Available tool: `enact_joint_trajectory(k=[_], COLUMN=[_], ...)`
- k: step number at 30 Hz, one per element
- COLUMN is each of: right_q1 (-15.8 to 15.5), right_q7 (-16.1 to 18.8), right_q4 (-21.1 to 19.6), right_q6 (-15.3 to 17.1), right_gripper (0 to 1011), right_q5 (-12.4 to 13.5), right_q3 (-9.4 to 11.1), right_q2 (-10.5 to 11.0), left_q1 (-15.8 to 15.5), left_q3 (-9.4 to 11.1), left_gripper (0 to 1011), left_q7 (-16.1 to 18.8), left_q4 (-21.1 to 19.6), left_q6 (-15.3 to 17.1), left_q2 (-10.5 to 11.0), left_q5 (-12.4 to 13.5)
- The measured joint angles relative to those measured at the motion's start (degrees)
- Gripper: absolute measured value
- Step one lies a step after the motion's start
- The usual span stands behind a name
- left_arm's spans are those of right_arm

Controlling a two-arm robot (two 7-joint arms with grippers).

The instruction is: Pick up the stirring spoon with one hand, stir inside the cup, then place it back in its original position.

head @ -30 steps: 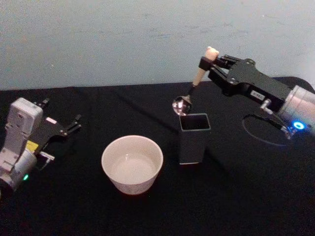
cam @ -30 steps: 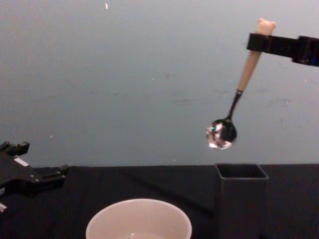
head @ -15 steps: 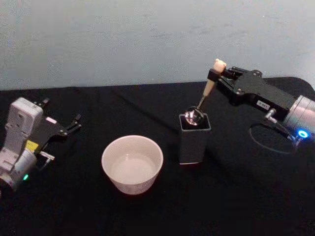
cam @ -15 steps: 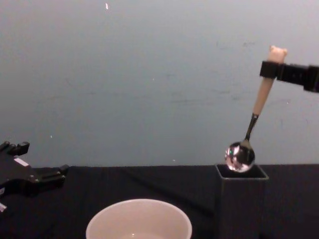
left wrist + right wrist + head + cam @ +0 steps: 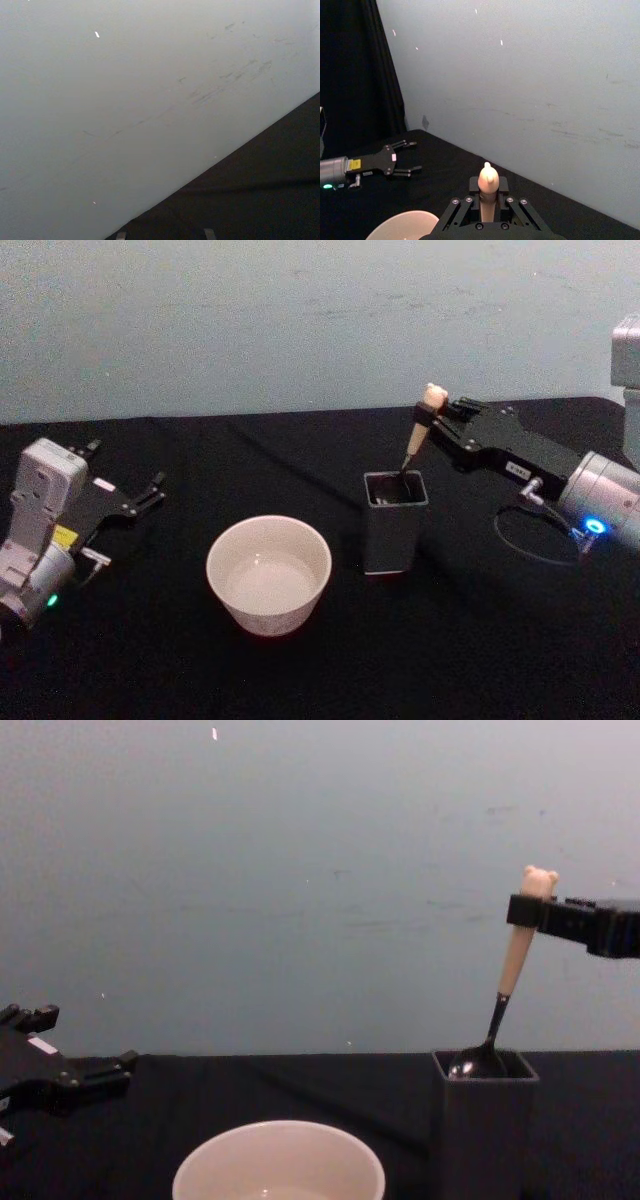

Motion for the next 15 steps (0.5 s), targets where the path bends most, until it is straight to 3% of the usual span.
enact_joint_trajectory(k=[15], right_q1=[-0.2], right_q7=[-0.2], right_q4=[2.5], right_q6=[1.7], right_gripper=[205], right_q5=[-2.1], right_q3=[-1.5], right_q2=[-1.1], left_q1=[0.0], left_q3=[0.0], left_gripper=[1001], left_q7=[0.0], left_q4=[0.0], left_q6=[0.0], left_q2=[0.0], left_q5=[0.0])
